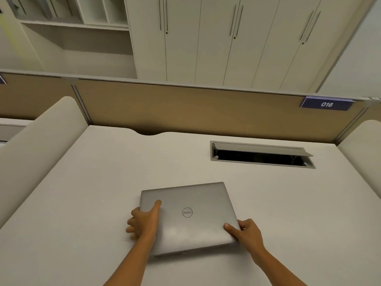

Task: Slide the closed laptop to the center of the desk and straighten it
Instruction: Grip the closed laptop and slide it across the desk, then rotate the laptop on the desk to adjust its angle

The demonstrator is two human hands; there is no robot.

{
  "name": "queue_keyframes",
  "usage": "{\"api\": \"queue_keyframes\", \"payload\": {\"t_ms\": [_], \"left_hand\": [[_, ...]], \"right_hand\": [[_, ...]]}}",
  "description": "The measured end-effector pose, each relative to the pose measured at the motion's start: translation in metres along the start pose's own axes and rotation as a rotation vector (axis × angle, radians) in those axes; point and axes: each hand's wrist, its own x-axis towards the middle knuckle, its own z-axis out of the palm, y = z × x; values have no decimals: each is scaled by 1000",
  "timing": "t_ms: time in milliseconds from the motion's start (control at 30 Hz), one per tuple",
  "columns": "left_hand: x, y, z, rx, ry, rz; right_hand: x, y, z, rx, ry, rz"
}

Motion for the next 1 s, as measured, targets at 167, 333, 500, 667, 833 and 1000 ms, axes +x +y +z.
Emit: {"api": "queue_keyframes", "payload": {"t_ms": [167,333,500,667,833,1000], "left_hand": [[-20,6,20,69,-77,99],[-36,17,40,147,-166,217],[-51,24,60,200,-250,282],[-65,19,77,247,-282,292],[-73,10,89,290,-261,321],[-74,4,94,284,-231,366]], "right_hand": [[-36,38,-13,52,147,81],[-59,64,-24,66,215,115],[-77,81,-33,99,254,174],[-96,90,-41,36,317,175],[-110,94,-47,-49,360,152],[-111,99,-48,-170,363,78]]}}
